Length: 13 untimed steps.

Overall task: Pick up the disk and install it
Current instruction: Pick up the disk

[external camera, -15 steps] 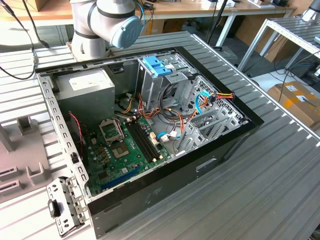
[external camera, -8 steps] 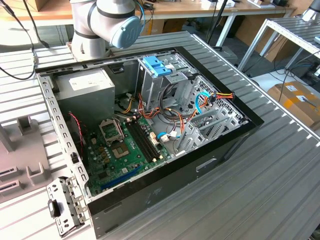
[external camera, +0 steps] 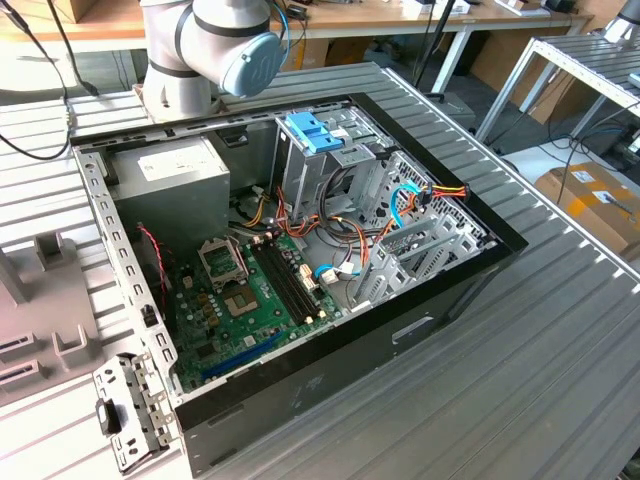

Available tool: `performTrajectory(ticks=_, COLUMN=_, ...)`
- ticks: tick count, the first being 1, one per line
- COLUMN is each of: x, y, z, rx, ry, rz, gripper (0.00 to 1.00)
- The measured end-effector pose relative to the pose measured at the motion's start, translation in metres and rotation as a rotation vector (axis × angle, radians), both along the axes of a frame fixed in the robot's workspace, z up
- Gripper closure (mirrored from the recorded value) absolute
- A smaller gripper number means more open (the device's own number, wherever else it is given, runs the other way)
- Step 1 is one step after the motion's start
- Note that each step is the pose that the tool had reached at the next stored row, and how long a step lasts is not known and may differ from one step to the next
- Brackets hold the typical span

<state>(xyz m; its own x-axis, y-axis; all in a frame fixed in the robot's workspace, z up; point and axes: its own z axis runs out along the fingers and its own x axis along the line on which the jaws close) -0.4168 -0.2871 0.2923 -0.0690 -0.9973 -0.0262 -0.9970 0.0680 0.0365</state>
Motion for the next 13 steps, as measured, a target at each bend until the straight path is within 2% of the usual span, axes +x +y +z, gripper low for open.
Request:
performTrajectory(ticks=2, x=-0.0003, y=0.0000, z=0.0003, rx=-0.0001, ry=-0.0001, rz=0.000, gripper=0.26)
performTrajectory(ticks=3, x=-0.0011, y=0.0001, z=0.0013, rx=-0.0001, ry=-0.0017, rz=0.000, gripper=0.26)
performTrajectory(ticks=5, x=-0.0066, y=-0.0010, z=0.0043, rx=0.0000, ry=-0.0094, rz=0.000, gripper=0.26)
performTrajectory(ticks=6, x=-0.0077, y=-0.0020, z=0.0043, rx=0.0001, ry=-0.0100, rz=0.000, gripper=0.26)
performTrajectory(ticks=9, x=-0.0094, y=-0.0062, z=0.0043, rx=-0.0001, ry=-0.0101, rz=0.000, gripper=0.26)
performTrajectory(ticks=13, x=-0.0095, y=-0.0160, z=0.0032, rx=0.0000, ry=-0.0101, rz=0.000, gripper=0.26)
